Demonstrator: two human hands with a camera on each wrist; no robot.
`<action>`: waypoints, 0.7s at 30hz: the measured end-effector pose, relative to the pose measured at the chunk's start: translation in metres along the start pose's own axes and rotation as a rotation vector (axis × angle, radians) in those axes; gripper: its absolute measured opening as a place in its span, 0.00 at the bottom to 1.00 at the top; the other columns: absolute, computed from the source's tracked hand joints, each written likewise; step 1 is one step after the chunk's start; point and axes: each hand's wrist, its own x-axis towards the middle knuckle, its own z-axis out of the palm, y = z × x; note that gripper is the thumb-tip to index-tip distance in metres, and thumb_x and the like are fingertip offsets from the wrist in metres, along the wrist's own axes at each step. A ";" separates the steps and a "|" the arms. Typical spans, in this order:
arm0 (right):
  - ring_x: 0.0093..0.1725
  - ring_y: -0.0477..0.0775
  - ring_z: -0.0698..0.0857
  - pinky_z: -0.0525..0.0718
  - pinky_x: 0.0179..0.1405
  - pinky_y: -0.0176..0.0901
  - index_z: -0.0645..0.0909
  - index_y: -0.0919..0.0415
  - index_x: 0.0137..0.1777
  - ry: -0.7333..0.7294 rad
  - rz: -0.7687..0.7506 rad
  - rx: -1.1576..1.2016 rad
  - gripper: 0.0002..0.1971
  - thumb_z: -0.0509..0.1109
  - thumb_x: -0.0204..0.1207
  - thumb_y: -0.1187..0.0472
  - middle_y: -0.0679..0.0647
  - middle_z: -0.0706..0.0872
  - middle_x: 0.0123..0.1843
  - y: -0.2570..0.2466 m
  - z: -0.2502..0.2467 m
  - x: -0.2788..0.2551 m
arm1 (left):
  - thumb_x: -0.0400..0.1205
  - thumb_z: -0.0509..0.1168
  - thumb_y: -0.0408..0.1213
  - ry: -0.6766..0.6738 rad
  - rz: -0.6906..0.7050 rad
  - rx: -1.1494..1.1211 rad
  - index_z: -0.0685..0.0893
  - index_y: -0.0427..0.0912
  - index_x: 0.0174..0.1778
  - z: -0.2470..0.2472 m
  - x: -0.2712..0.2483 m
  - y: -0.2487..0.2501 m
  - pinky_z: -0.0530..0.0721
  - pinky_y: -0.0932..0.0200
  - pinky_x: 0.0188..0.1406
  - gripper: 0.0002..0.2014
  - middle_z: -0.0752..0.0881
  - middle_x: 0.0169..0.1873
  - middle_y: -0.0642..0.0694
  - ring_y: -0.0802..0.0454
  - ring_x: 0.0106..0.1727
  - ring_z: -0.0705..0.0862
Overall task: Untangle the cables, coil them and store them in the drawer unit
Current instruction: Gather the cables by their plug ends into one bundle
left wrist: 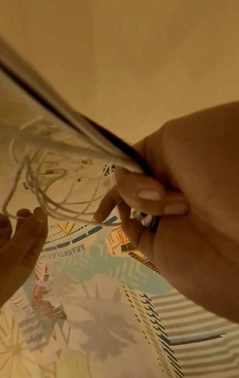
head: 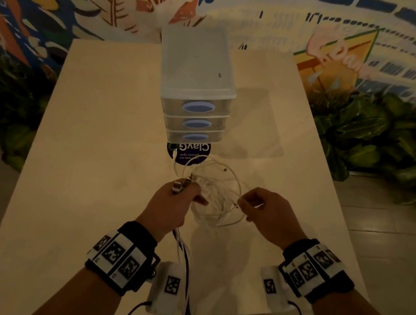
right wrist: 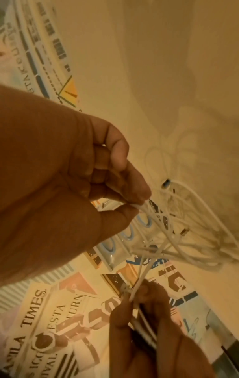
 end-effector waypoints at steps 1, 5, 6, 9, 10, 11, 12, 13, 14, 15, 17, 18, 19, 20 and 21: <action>0.36 0.38 0.88 0.85 0.40 0.38 0.84 0.43 0.51 0.031 -0.005 -0.032 0.05 0.75 0.80 0.47 0.40 0.89 0.43 0.000 -0.001 -0.001 | 0.90 0.59 0.39 -0.001 -0.003 -0.023 0.84 0.41 0.45 -0.002 -0.001 0.001 0.62 0.63 0.22 0.11 0.93 0.46 0.38 0.55 0.16 0.61; 0.49 0.36 0.82 0.79 0.46 0.26 0.79 0.41 0.66 0.128 -0.297 -0.078 0.20 0.74 0.76 0.55 0.36 0.79 0.55 -0.017 0.003 -0.012 | 0.90 0.60 0.38 0.000 0.016 -0.101 0.80 0.39 0.46 -0.008 -0.004 0.005 0.62 0.66 0.18 0.10 0.93 0.47 0.38 0.55 0.17 0.58; 0.51 0.34 0.80 0.77 0.49 0.24 0.80 0.43 0.67 0.097 -0.404 -0.077 0.20 0.74 0.74 0.54 0.36 0.78 0.56 -0.025 0.008 -0.016 | 0.90 0.60 0.38 0.003 0.022 -0.109 0.80 0.40 0.45 -0.009 -0.004 0.004 0.62 0.66 0.18 0.10 0.93 0.46 0.37 0.55 0.17 0.58; 0.52 0.35 0.77 0.78 0.55 0.32 0.85 0.45 0.63 -0.048 -0.571 -0.228 0.15 0.70 0.78 0.46 0.38 0.79 0.55 -0.031 0.029 -0.016 | 0.89 0.62 0.40 0.020 0.026 -0.139 0.85 0.44 0.42 -0.009 -0.006 0.004 0.62 0.64 0.19 0.12 0.88 0.46 0.24 0.53 0.18 0.58; 0.51 0.41 0.78 0.81 0.55 0.41 0.86 0.45 0.60 -0.081 -0.562 -0.289 0.14 0.67 0.80 0.43 0.40 0.80 0.54 -0.027 0.034 -0.012 | 0.89 0.62 0.40 0.024 0.028 -0.154 0.86 0.44 0.42 -0.009 -0.006 0.005 0.62 0.64 0.19 0.12 0.87 0.47 0.22 0.54 0.18 0.58; 0.51 0.46 0.80 0.83 0.54 0.48 0.87 0.46 0.58 -0.097 -0.533 -0.336 0.14 0.64 0.82 0.42 0.43 0.82 0.52 -0.021 0.037 -0.008 | 0.90 0.61 0.39 0.026 0.027 -0.169 0.87 0.41 0.47 -0.010 -0.008 0.005 0.62 0.64 0.18 0.11 0.89 0.47 0.25 0.54 0.18 0.58; 0.50 0.49 0.81 0.84 0.53 0.53 0.87 0.46 0.57 -0.099 -0.503 -0.361 0.16 0.61 0.83 0.41 0.44 0.83 0.52 -0.015 0.038 -0.004 | 0.90 0.61 0.38 0.031 0.029 -0.175 0.86 0.36 0.52 -0.010 -0.008 0.006 0.61 0.64 0.18 0.11 0.90 0.46 0.29 0.54 0.18 0.58; 0.50 0.51 0.82 0.84 0.52 0.56 0.87 0.47 0.56 -0.089 -0.486 -0.355 0.17 0.60 0.84 0.41 0.45 0.84 0.51 -0.007 0.038 0.000 | 0.90 0.60 0.38 0.039 0.031 -0.175 0.85 0.34 0.54 -0.012 -0.009 0.006 0.61 0.64 0.18 0.12 0.91 0.46 0.32 0.55 0.18 0.58; 0.49 0.52 0.83 0.84 0.52 0.57 0.88 0.48 0.56 -0.075 -0.485 -0.330 0.19 0.59 0.85 0.41 0.46 0.85 0.50 -0.002 0.036 0.003 | 0.90 0.60 0.37 0.049 0.032 -0.173 0.84 0.33 0.55 -0.013 -0.010 0.006 0.62 0.63 0.19 0.12 0.92 0.45 0.34 0.55 0.18 0.58; 0.50 0.53 0.84 0.84 0.52 0.57 0.89 0.49 0.56 -0.064 -0.492 -0.300 0.20 0.58 0.85 0.41 0.46 0.86 0.50 0.002 0.034 0.004 | 0.90 0.60 0.37 0.064 0.032 -0.169 0.84 0.34 0.54 -0.015 -0.010 0.005 0.62 0.63 0.20 0.11 0.92 0.44 0.36 0.55 0.18 0.59; 0.53 0.51 0.85 0.84 0.56 0.54 0.90 0.48 0.58 -0.064 -0.499 -0.237 0.22 0.56 0.86 0.40 0.45 0.88 0.53 0.002 0.029 0.003 | 0.89 0.61 0.36 0.087 0.033 -0.156 0.84 0.34 0.53 -0.020 -0.012 0.003 0.62 0.64 0.20 0.10 0.91 0.42 0.39 0.55 0.18 0.60; 0.55 0.49 0.87 0.84 0.59 0.52 0.89 0.46 0.59 -0.058 -0.497 -0.207 0.22 0.56 0.86 0.39 0.44 0.90 0.55 -0.001 0.026 0.001 | 0.89 0.61 0.36 0.095 0.030 -0.153 0.84 0.34 0.52 -0.021 -0.013 0.002 0.63 0.64 0.20 0.10 0.90 0.40 0.40 0.56 0.18 0.60; 0.57 0.47 0.88 0.85 0.60 0.51 0.89 0.45 0.60 -0.050 -0.487 -0.176 0.22 0.55 0.87 0.38 0.43 0.91 0.56 -0.004 0.023 0.000 | 0.88 0.62 0.36 0.101 0.029 -0.154 0.84 0.35 0.50 -0.022 -0.013 0.001 0.63 0.63 0.20 0.10 0.89 0.39 0.40 0.56 0.18 0.61; 0.57 0.46 0.88 0.85 0.59 0.51 0.89 0.44 0.59 -0.045 -0.470 -0.147 0.22 0.55 0.87 0.38 0.42 0.92 0.56 -0.008 0.020 -0.002 | 0.88 0.62 0.36 0.102 0.028 -0.156 0.84 0.36 0.49 -0.023 -0.015 0.001 0.63 0.63 0.20 0.09 0.89 0.39 0.40 0.56 0.18 0.61; 0.55 0.45 0.89 0.86 0.58 0.50 0.89 0.44 0.59 -0.033 -0.463 -0.136 0.22 0.55 0.87 0.38 0.43 0.92 0.54 -0.011 0.018 -0.002 | 0.89 0.62 0.36 0.098 0.029 -0.156 0.84 0.36 0.47 -0.023 -0.015 0.002 0.64 0.63 0.19 0.10 0.89 0.39 0.39 0.56 0.18 0.61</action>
